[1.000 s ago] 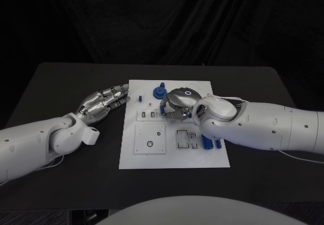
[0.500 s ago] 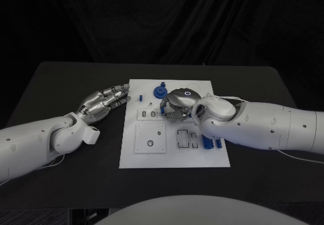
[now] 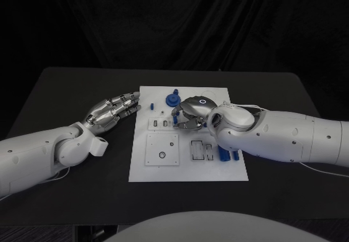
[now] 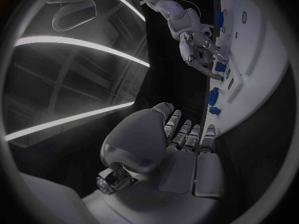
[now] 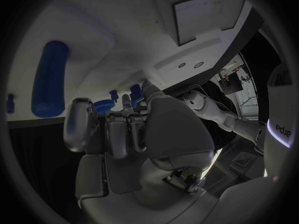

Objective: Assemble the parts on the task board

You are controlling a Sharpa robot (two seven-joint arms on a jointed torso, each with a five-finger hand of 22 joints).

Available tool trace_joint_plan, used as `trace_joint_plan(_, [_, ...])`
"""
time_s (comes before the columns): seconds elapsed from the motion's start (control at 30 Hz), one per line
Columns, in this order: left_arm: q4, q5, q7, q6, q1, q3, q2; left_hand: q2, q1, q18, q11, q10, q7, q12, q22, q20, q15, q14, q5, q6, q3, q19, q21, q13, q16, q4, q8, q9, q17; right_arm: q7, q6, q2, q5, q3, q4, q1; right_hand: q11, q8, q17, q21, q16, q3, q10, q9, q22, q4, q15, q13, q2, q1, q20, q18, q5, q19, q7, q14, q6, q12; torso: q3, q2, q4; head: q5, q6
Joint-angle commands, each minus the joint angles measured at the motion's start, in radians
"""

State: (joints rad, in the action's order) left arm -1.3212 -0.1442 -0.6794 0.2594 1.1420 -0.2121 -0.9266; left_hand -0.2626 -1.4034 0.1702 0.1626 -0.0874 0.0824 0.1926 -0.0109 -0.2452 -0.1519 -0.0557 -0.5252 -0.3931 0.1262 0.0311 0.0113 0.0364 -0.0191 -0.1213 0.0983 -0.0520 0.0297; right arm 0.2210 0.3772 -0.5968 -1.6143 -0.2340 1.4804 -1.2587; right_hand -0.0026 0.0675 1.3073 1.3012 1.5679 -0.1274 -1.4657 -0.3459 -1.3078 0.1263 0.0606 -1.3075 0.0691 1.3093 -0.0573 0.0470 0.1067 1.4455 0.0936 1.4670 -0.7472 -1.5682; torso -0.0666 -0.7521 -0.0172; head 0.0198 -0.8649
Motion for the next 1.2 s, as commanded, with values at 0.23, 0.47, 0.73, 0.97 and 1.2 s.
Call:
trace_joint_plan(0.23, [-0.003, 0.002, -0.099, -0.013, -0.002, 0.001, 0.001, 0.001, 0.015, -0.001, 0.002, 0.001, 0.000, 0.001, -0.002, -0.008, -0.004, 0.000, 0.002, 0.004, 0.012, -0.001, 0.005, -0.001, -0.003, 0.000, -0.003, -0.001, 0.001, -0.031, 0.058, -0.013, -0.006, -0.002, 0.008, 0.005, -0.010, -0.016, 0.263, 0.007, 0.003, 0.022, -0.105, 0.114, -0.186, 0.093, 0.006, -0.263, 0.081, 0.005, 0.010, 0.012, -0.056, 0.007, -0.023, 0.104, 0.233, -0.003, 0.0011, 0.000, 0.0008, -0.008, 0.010])
trace_joint_plan(0.47, [-0.043, 0.002, -0.112, -0.074, -0.001, 0.001, -0.015, 0.017, 0.031, 0.002, 0.020, -0.007, 0.007, 0.013, -0.005, -0.026, -0.019, -0.009, -0.009, -0.020, 0.043, 0.009, 0.011, 0.001, -0.007, 0.011, 0.006, -0.004, 0.004, -0.067, 0.135, -0.050, -0.006, -0.001, 0.037, -0.003, -0.031, -0.023, 0.263, 0.016, 0.003, 0.070, -0.095, 0.186, -0.189, 0.172, 0.024, -0.255, 0.153, 0.027, 0.028, 0.010, -0.057, 0.010, -0.046, 0.104, 0.355, 0.009, 0.0006, 0.000, -0.0011, -0.008, 0.045])
trace_joint_plan(0.73, [-0.102, 0.002, -0.100, -0.134, 0.024, 0.001, -0.047, 0.034, 0.045, 0.005, 0.031, -0.017, 0.013, 0.029, -0.011, -0.039, -0.031, -0.025, -0.021, -0.041, 0.067, 0.029, 0.022, 0.002, -0.019, 0.009, 0.011, -0.006, 0.009, -0.091, 0.201, -0.118, -0.006, -0.001, 0.096, -0.053, -0.020, -0.007, 0.263, 0.024, 0.003, 0.040, -0.104, 0.169, -0.191, 0.166, 0.017, -0.263, 0.094, 0.020, 0.026, 0.007, -0.057, 0.013, -0.029, 0.104, 0.265, -0.002, 0.0083, 0.017, 0.0010, -0.007, 0.065])
trace_joint_plan(0.97, [-0.128, 0.002, -0.009, -0.181, 0.071, 0.001, -0.057, 0.070, 0.054, -0.016, 0.069, -0.058, 0.026, 0.100, -0.025, -0.046, -0.059, -0.107, -0.017, -0.048, 0.108, 0.086, 0.053, 0.011, -0.088, -0.013, 0.005, -0.004, 0.028, -0.097, 0.176, -0.175, -0.006, -0.009, 0.098, -0.083, -0.021, -0.006, 0.263, 0.017, 0.003, 0.014, -0.101, 0.171, -0.189, 0.158, 0.016, -0.260, 0.051, 0.053, 0.022, 0.009, -0.057, 0.009, -0.035, 0.104, 0.231, 0.002, 0.0206, 0.047, 0.0010, -0.011, 0.063])
trace_joint_plan(1.2, [-0.101, 0.002, 0.064, -0.168, 0.094, 0.001, -0.042, 0.112, 0.055, -0.053, 0.112, -0.237, 0.042, 0.369, -0.117, -0.040, -0.085, -0.442, 0.017, -0.103, 0.113, 0.463, 0.259, 0.079, -0.429, -0.132, 0.011, -0.009, 0.141, -0.089, 0.119, -0.198, -0.006, -0.013, 0.052, -0.083, -0.018, 0.025, 0.263, 0.017, 0.003, -0.011, -0.104, 0.142, -0.189, 0.111, 0.013, -0.263, -0.003, 0.113, 0.019, 0.009, 0.015, 0.009, -0.031, 0.104, 0.044, -0.001, 0.0407, 0.090, 0.0105, -0.039, 0.041])
